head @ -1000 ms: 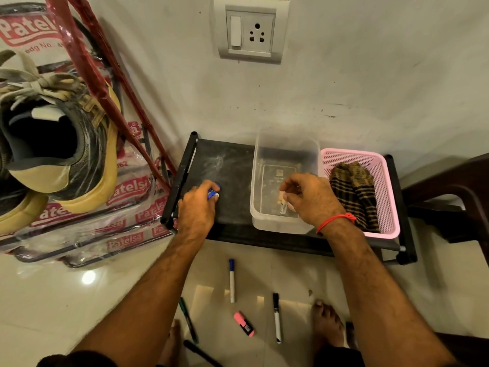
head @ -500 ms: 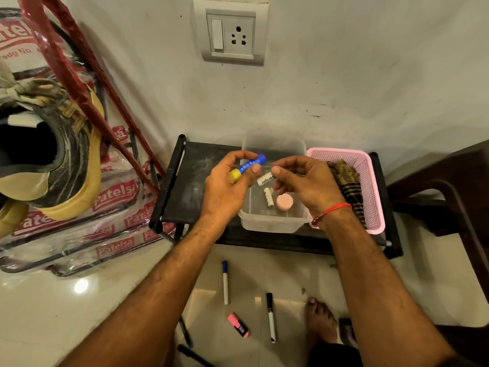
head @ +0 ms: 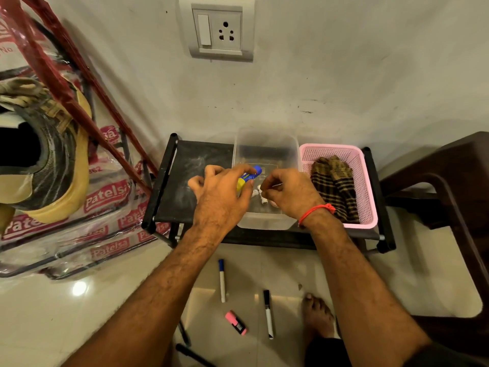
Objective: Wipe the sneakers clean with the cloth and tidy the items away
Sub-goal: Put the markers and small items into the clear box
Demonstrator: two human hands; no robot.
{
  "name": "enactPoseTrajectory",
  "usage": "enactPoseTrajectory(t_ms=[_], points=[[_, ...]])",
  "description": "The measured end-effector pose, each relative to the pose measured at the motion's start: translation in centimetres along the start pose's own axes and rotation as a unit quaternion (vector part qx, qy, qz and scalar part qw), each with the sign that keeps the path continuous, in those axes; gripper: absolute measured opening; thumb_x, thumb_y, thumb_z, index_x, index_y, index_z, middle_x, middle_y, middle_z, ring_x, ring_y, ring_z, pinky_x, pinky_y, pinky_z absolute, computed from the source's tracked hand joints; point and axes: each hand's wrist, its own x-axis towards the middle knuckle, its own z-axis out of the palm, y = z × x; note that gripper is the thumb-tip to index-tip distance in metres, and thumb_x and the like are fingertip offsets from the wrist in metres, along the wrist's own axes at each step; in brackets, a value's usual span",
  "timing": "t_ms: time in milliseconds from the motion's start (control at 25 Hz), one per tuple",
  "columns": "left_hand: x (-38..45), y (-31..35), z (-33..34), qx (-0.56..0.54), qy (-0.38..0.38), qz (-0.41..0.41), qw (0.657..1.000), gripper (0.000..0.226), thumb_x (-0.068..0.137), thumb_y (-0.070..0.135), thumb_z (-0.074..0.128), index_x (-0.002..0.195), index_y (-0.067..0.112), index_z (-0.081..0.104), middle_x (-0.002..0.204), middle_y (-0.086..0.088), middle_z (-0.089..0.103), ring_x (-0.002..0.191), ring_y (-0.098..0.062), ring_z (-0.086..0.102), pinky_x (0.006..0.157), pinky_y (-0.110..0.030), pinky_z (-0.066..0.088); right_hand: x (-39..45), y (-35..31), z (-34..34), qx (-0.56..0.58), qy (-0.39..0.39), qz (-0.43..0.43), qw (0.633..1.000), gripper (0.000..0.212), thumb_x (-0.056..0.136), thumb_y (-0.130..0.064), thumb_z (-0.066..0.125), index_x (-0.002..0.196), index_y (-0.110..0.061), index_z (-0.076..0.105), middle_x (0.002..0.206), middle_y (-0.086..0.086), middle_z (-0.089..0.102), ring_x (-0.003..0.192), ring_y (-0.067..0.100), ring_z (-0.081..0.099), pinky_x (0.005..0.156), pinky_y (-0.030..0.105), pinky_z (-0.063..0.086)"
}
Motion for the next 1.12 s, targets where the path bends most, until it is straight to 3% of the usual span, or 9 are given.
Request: enactPoseTrajectory(t_ms=[200,280,360,520,640,800,960,1040,1120], points=[[0.3,-0.7,0.6,-0.036,0.019,-0.028,0.999,0.031,0.094,0.056,0.059,0.121,0.041,0.056,0.117,0.009,0.064,0.122,-0.013,0.047,0.098,-0.035,0.017,0.2,0.0,-0.6,0.236,-0.017,0.036,0.971,0.051,0.088,-0.024,0.074,0.134,-0.025,0.053,0.110,0.002,0.071,0.090,0.019,0.072,0.084,0.041,0.059],[0.3,-0.8,0.9,-0.065,0.013,-0.013,0.998,0.030,0.091,0.056,0.063,0.115,0.040,0.055,0.120,0.009,0.063,0.127,-0.012,0.044,0.095,-0.033,0.015,0.1,-0.3,-0.4,0.321,-0.042,0.053,0.945,0.047,0.092,-0.024,0.068,0.136,-0.021,0.052,0.117,0.013,0.067,0.088,0.025,0.073,0.079,0.042,0.061],[0.1,-0.5,1.0,-0.068,0.005,0.013,0.998,0.031,0.089,0.053,0.067,0.113,0.039,0.056,0.122,0.012,0.062,0.130,-0.011,0.040,0.096,-0.035,0.017,-0.1,-0.7,-0.4,0.347,-0.008,0.061,0.936,0.030,0.092,-0.014,0.067,0.122,-0.010,0.061,0.109,0.021,0.067,0.077,0.025,0.071,0.069,0.036,0.062],[0.5,-1.0,0.4,-0.144,0.078,-0.025,0.986,0.021,0.091,0.042,0.068,0.108,0.041,0.056,0.121,0.015,0.055,0.122,-0.015,0.048,0.102,-0.040,0.029,0.4,0.0,-0.6,0.224,0.094,0.069,0.968,0.014,0.087,-0.011,0.072,0.098,-0.008,0.064,0.091,0.005,0.067,0.067,0.018,0.072,0.062,0.023,0.060],[1.0,-2.0,0.5,-0.205,0.059,-0.118,0.970,0.020,0.092,0.039,0.069,0.108,0.040,0.057,0.117,0.012,0.048,0.107,-0.015,0.058,0.095,-0.047,0.053,0.5,0.0,-0.2,0.127,0.027,0.070,0.989,0.009,0.086,-0.016,0.074,0.089,-0.015,0.065,0.093,0.001,0.067,0.080,0.013,0.069,0.062,0.016,0.054],[0.6,-1.9,1.1,-0.184,-0.042,-0.167,0.968,0.037,0.095,0.037,0.067,0.129,0.031,0.054,0.120,0.009,0.059,0.097,-0.011,0.062,0.080,-0.041,0.061,0.4,-0.5,0.0,-0.005,-0.057,0.039,0.998,0.005,0.091,-0.018,0.069,0.095,-0.015,0.069,0.099,0.003,0.070,0.088,0.011,0.061,0.074,0.017,0.047],[0.1,-2.1,0.7,-0.215,-0.085,-0.184,0.955,0.040,0.105,0.023,0.051,0.145,0.027,0.050,0.106,0.008,0.065,0.057,-0.018,0.071,0.047,-0.027,0.058,0.7,-0.6,-0.5,0.141,0.084,0.001,0.986,0.006,0.092,-0.017,0.068,0.097,-0.015,0.069,0.091,0.002,0.072,0.082,0.015,0.069,0.074,0.030,0.060],[0.5,-2.9,-0.8,-0.227,-0.048,-0.195,0.953,0.036,0.105,0.023,0.050,0.139,0.031,0.057,0.098,0.009,0.067,0.056,-0.020,0.072,0.047,-0.031,0.059,1.1,-0.6,-1.3,0.214,0.208,-0.039,0.954,0.004,0.092,-0.016,0.066,0.096,-0.016,0.068,0.086,0.000,0.072,0.078,0.015,0.069,0.071,0.028,0.059],[1.3,-5.0,-2.9,-0.220,0.004,-0.199,0.955,0.033,0.101,0.030,0.053,0.130,0.042,0.063,0.093,0.012,0.069,0.072,-0.022,0.074,0.058,-0.039,0.063,1.4,-0.1,-1.5,0.196,0.281,-0.054,0.938,0.006,0.091,-0.015,0.066,0.096,-0.016,0.069,0.087,-0.003,0.070,0.080,0.010,0.066,0.073,0.013,0.052]])
